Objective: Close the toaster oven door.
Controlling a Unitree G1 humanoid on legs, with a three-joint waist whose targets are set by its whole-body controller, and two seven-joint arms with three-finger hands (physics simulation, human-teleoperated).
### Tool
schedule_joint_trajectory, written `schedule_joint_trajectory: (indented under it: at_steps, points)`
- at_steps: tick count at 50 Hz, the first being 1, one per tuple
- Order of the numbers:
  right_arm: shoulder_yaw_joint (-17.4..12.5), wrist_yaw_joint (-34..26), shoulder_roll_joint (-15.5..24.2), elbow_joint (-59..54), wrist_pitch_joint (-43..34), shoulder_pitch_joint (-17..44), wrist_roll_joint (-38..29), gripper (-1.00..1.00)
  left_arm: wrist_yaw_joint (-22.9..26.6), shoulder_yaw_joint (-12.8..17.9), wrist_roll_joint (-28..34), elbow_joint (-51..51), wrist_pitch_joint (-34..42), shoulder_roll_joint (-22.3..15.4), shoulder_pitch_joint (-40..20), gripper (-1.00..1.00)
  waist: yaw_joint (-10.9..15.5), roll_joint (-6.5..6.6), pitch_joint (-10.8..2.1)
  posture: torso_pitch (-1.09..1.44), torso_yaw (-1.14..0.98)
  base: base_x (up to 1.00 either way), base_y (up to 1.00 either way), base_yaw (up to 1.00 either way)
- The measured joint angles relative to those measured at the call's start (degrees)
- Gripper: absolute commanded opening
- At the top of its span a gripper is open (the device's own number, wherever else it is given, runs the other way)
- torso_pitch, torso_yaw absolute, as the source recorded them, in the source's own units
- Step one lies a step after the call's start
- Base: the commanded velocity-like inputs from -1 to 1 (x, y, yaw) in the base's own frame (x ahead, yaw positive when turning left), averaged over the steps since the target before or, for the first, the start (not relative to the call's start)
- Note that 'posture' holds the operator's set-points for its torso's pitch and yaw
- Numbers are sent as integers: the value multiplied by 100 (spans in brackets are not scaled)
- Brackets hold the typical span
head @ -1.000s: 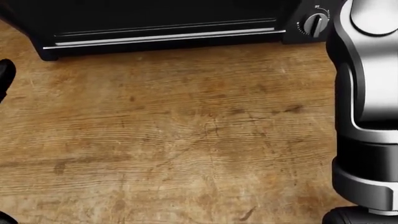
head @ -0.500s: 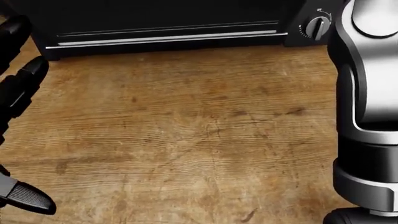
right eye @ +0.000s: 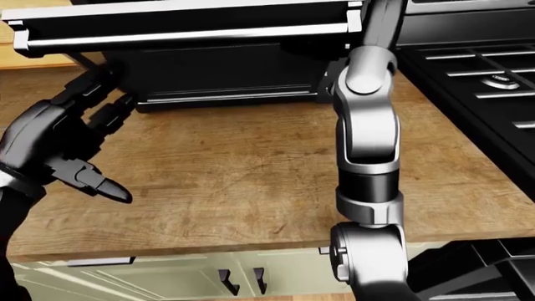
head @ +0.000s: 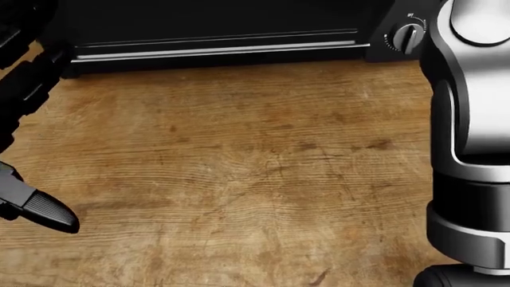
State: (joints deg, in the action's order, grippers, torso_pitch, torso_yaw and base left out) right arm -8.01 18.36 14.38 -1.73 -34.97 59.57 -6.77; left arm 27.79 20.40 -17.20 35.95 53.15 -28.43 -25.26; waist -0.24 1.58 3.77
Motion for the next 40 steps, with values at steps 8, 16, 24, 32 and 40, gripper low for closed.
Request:
schedule_joint_trajectory:
  at_steps: [8,16,24,32,40]
  points:
    - [-3,20,-3,42,12,-45,19,100,232,-231,392,-478,-236,50,-270,100,0,-36,-3,0,0,0,0,0]
    - [-100,67,12,40,27,-76,7,100,460,-305,502,-884,-251,-17,-637,100,45,-80,-5,0,0,0,0,0]
    - [-64,79,7,51,41,-73,18,100,435,-424,529,-1315,-377,-102,-926,100,47,-87,1,0,0,0,0,0]
    - [18,114,3,38,62,-32,-52,100,483,-516,570,-1684,-505,-181,-1151,100,30,-79,-1,0,0,0,0,0]
    - [40,199,36,-53,99,18,-148,100,528,-592,605,-1970,-662,-221,-1332,100,17,-94,-19,0,0,0,0,0]
